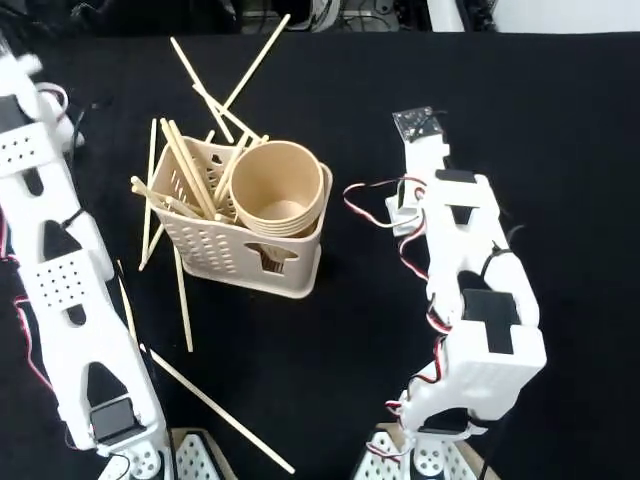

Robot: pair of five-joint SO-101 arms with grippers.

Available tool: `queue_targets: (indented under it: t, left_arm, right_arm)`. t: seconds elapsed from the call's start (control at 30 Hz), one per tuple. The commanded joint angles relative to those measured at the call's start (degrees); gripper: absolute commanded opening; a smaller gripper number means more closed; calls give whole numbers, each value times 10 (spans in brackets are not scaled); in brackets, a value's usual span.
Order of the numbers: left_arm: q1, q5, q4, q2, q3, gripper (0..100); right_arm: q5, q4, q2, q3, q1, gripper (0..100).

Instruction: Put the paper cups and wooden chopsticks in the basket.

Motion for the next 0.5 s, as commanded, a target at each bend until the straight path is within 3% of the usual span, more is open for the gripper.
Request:
queue_targets:
  t: [0.0,0.17,0.33,0.47]
  left_arm:
    - [-5,-4,7,-115,13,30]
    - [-35,-54,-1,-133,105,53]
    - [-60,-70,-93,-74,242,254]
    - [-61,-68,-127,-16,283,252]
  right_arm:
    - [4,-8,-3,-3,-7,12]
    - [4,-8,-3,-2,-7,12]
    - [4,-8,-3,-1,-7,12]
    - [4,-8,-3,-1,-7,12]
